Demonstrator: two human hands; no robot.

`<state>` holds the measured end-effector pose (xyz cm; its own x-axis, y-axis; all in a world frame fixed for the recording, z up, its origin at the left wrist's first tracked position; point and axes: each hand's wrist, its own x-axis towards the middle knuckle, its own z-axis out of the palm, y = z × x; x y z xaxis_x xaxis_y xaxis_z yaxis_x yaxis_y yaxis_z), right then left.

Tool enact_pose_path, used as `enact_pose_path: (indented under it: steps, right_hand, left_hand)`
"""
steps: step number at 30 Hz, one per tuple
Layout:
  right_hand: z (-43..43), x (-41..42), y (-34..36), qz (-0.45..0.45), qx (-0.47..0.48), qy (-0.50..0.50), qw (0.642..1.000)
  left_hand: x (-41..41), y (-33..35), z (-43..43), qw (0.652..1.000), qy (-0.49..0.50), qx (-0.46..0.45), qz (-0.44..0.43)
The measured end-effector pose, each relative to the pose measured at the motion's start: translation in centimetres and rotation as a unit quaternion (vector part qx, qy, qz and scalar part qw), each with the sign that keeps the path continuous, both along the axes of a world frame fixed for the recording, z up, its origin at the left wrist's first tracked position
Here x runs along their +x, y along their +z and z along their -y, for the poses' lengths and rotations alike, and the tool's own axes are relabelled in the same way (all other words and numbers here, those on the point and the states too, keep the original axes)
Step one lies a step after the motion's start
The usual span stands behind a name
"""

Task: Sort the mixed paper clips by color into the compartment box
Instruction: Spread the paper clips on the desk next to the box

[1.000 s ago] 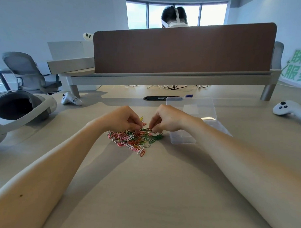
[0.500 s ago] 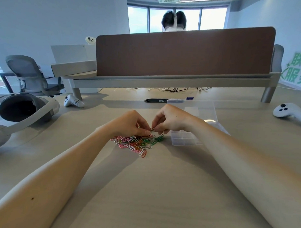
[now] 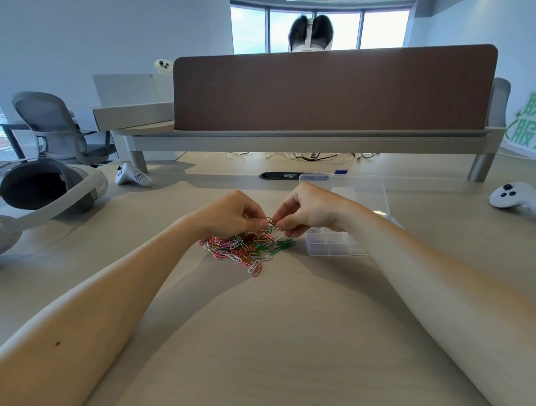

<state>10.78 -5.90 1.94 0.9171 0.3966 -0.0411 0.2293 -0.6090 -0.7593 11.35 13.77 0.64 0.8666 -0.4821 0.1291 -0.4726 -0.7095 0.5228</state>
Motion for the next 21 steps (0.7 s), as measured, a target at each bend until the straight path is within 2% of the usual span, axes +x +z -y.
enact_pose_path:
  steps: [8,13,21]
  right_hand:
    - [0.24,0.03,0.00,0.013,-0.013,-0.023,1.000]
    - [-0.24,-0.16,-0.06,0.019,-0.011,-0.003,1.000]
    - [0.05,-0.29,0.21,-0.010,0.037,-0.019,0.999]
  left_hand:
    - [-0.01,0.05,0.00,1.000,-0.001,-0.001,0.001]
    - [-0.10,0.12,0.19,1.000,-0.007,-0.004,0.010]
    - [-0.21,0.09,0.04,1.000,-0.007,-0.022,0.007]
